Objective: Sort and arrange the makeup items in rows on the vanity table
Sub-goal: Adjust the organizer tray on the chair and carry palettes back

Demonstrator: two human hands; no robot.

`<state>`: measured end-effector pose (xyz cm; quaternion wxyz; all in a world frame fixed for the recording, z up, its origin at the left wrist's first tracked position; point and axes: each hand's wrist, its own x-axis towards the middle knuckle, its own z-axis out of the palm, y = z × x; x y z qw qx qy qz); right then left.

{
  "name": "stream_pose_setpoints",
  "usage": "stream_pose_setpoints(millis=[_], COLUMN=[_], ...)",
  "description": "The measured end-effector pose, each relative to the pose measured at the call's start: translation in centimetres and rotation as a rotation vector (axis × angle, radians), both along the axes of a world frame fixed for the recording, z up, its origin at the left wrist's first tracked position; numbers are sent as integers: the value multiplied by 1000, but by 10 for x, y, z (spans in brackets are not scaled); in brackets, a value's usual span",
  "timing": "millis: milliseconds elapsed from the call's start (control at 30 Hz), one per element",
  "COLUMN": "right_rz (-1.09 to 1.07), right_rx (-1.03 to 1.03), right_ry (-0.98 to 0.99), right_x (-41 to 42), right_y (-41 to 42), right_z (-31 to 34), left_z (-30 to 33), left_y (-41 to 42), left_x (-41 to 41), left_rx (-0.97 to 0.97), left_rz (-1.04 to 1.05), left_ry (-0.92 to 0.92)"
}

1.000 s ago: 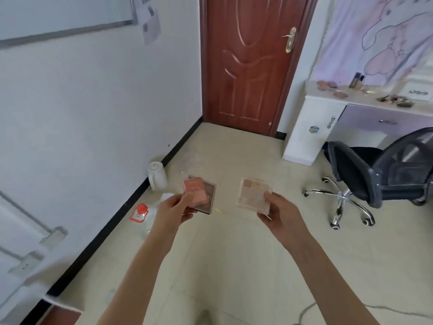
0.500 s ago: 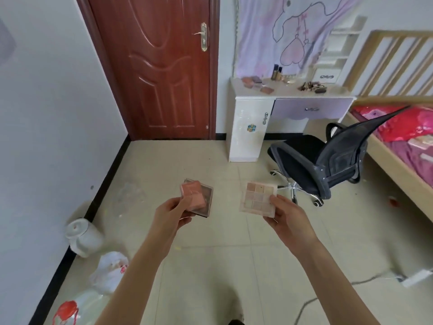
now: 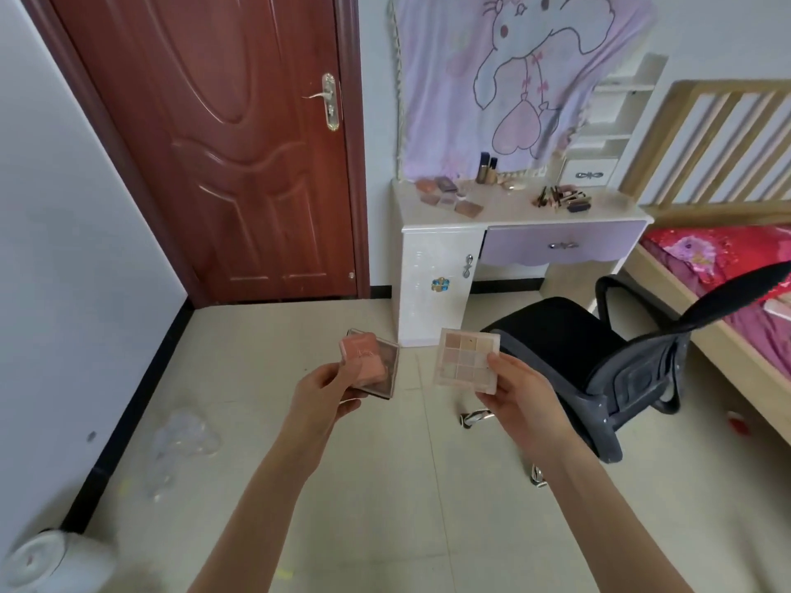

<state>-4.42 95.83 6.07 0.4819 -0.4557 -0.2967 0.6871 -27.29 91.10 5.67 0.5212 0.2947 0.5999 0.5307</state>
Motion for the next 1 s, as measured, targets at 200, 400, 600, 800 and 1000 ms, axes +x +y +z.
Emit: stream_pose_setpoints(millis=[200,400,600,800,1000], right_rz=[-9,-47,-78,-157,-183], right_rx=[-20,-41,-58,-89,-125], right_ry=[17,54,54,64,63], right_x=[-6,-32,-66,-65,-52], right_y=[102,218,335,424,525], right_z=[-10,-24,-30,-42,-60], left_z=[-8,-22,-20,-22,-43], left_y=[105,229,364,466,565], left_x=[-4,-27,-62,-68,-55], left_rx=[-2,-12,1,-15,-66], left_rz=[-12,-65,-121,-188,-202], left_ry=[-33,-11,-10,-37,-33])
